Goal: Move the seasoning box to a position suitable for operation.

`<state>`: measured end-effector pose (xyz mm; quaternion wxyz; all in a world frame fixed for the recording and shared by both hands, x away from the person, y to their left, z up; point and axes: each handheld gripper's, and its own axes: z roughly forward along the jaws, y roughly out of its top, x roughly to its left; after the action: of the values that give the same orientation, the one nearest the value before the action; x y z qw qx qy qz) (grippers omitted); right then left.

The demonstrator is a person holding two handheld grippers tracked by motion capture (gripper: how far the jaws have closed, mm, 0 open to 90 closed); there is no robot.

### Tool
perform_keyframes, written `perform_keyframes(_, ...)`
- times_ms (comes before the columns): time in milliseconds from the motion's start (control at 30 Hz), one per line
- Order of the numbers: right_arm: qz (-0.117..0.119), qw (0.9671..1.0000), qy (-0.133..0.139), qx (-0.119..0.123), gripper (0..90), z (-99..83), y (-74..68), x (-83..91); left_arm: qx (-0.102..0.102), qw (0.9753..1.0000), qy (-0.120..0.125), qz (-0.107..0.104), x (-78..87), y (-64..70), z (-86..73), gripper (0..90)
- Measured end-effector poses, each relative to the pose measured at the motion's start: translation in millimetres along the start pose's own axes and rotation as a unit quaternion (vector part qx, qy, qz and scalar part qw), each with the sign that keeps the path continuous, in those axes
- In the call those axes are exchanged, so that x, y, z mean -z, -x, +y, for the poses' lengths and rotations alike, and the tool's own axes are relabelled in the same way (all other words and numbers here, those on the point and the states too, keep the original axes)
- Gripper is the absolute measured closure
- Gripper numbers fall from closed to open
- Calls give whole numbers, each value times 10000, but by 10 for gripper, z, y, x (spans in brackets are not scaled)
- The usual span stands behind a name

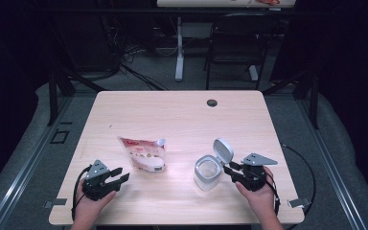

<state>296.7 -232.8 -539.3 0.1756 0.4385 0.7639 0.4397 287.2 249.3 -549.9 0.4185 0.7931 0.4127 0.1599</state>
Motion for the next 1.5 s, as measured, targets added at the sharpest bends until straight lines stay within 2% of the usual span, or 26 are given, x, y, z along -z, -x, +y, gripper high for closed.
perform_keyframes(67,44,9999,48,-151,649,-6,-3,71,5,10000,11,-13,3,-3,0,588)
perform_keyframes(267,54,9992,158,-360,652,-18,24,231,47,10000,61,-20,-5,-33,3,590)
perform_keyframes(400,83,9992,160,-358,654,-18,1,335,78,9999,92,-31,-6,-52,-3,592)
perform_keyframes(467,-17,9994,172,-311,617,-25,-38,395,88,9999,77,-49,-6,-63,-8,592)
perform_keyframes(533,-33,9993,166,-327,617,-24,-51,411,87,9999,72,-48,-8,-65,-10,592)
perform_keyframes(600,-65,9991,232,-350,618,-21,-74,441,103,9999,72,-42,-9,-66,-13,592)
perform_keyframes(700,9,9988,357,-339,645,8,-112,471,99,9999,66,-32,-1,-68,-13,591)
perform_keyframes(733,86,9986,415,-318,648,32,-140,483,98,9999,65,-38,1,-67,-13,591)
perform_keyframes(867,80,9994,307,-148,667,51,-192,475,71,9999,75,-63,0,-66,-10,594)
perform_keyframes(1000,103,9994,313,-85,676,61,-215,482,75,9999,101,-103,11,-58,-5,594)
perform_keyframes(1100,122,9991,390,151,687,110,-243,548,33,9999,82,-109,29,-47,-4,594)
perform_keyframes(1167,122,9990,396,187,690,126,-257,572,74,9998,142,-133,35,-30,-4,593)
perform_keyframes(1200,142,9985,456,280,705,164,-284,622,69,9998,127,-134,45,-21,3,586)
perform_keyframes(1267,175,9980,539,293,707,211,-317,663,83,9998,146,-143,46,-20,5,585)
perform_keyframes(1500,337,9972,495,449,727,390,-447,697,52,9997,171,-158,50,-8,6,597)
